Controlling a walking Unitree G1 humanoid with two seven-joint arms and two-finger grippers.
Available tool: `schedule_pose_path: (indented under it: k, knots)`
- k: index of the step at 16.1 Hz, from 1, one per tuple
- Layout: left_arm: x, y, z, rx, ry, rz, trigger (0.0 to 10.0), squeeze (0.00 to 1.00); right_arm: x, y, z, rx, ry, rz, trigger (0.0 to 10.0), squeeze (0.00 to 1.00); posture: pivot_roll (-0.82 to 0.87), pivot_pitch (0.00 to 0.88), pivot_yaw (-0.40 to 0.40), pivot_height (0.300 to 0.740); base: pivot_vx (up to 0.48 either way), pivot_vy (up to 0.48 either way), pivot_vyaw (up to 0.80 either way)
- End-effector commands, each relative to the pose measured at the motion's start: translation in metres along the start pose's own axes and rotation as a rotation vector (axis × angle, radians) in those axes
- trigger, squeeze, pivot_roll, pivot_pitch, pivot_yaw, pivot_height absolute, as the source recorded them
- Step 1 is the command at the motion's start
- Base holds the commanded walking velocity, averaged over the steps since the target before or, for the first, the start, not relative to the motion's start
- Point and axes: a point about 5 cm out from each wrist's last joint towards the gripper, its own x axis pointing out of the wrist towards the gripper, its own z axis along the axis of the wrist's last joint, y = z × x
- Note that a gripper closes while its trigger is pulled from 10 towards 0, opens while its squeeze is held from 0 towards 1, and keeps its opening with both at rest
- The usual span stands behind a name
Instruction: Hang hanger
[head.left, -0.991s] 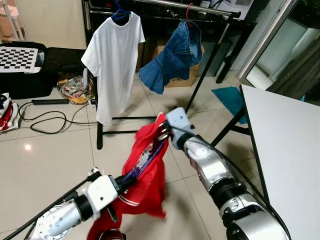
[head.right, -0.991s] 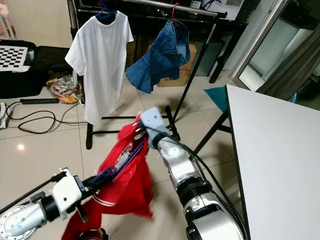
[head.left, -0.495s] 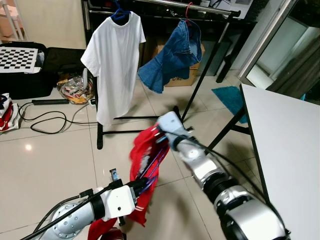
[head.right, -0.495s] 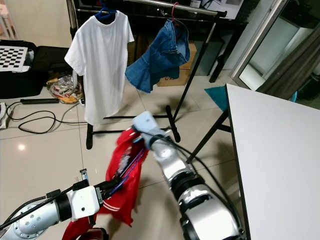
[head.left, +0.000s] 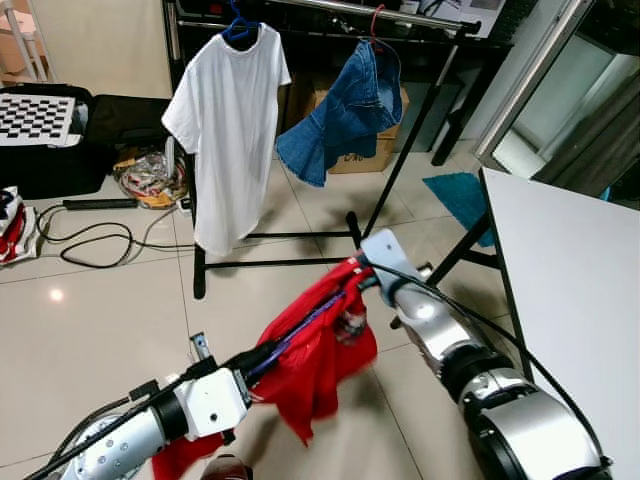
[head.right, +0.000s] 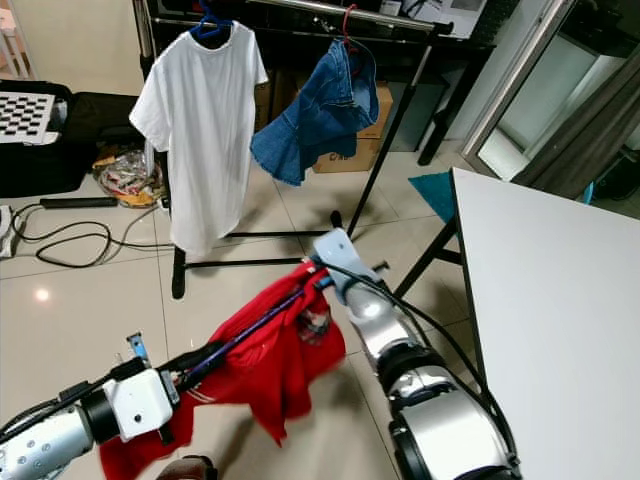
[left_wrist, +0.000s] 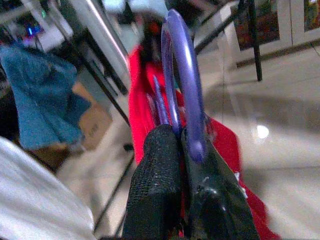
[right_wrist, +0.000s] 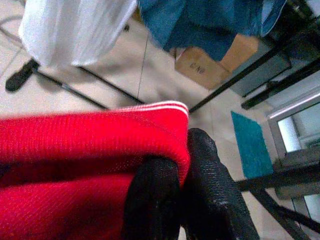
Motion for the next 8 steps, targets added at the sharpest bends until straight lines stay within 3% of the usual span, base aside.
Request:
schedule_pose_path:
  k: [1,4,8]
  knots:
    - [0.000,0.001,0.011,0.053,-0.057,0.000,10.0,0.00,-0.003,-0.018,-0.015,-0.013,0.050,-0.040,10.0,0.00,0.40,0.109,-0.182,0.740,0.000,0.000,0.00]
    - [0.003,-0.004,0.024,0.190,-0.105,-0.046,10.0,0.00,-0.006,-0.014,-0.026,-0.079,0.095,0.045,10.0,0.00,0.40,0.107,-0.182,0.740,0.000,0.000,0.00]
    - [0.001,0.003,0.028,0.266,-0.146,0.041,10.0,0.00,-0.010,-0.011,-0.038,-0.083,0.128,0.082,10.0,0.00,0.40,0.106,-0.179,0.740,0.000,0.000,0.00]
